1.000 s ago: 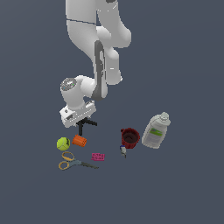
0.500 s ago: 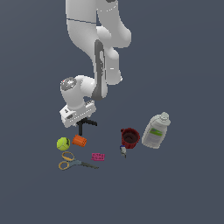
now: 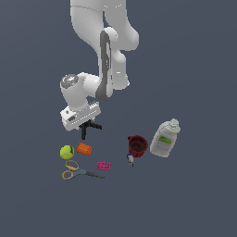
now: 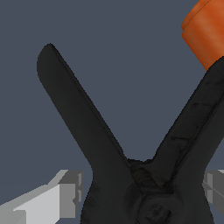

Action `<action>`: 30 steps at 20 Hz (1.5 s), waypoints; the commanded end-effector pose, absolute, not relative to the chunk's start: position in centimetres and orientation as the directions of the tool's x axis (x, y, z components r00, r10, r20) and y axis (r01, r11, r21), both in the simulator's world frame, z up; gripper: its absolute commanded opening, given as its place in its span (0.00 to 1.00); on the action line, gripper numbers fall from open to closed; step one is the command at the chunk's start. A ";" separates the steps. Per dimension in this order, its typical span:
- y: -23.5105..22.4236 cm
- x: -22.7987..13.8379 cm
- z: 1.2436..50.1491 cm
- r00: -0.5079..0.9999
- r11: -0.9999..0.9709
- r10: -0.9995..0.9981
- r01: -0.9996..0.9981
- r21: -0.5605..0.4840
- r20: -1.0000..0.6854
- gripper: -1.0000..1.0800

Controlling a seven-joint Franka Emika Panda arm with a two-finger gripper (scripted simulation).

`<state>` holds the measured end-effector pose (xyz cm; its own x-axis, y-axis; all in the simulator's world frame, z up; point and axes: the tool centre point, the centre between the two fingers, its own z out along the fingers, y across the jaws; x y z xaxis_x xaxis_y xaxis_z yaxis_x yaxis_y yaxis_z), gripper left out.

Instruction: Pick up a designated object from a clutter of objects.

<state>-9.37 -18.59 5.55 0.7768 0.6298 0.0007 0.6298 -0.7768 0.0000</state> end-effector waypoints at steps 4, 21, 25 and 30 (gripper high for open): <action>-18.8 -9.6 9.4 0.777 -0.777 0.629 0.629 0.001 0.002 0.00; -20.0 -10.7 25.8 0.778 -0.778 0.629 0.629 0.002 -0.001 0.00; -20.2 -10.9 29.6 0.778 -0.778 0.629 0.629 0.002 -0.001 0.00; -20.5 -11.1 34.4 0.777 -0.777 0.629 0.629 0.002 -0.001 0.00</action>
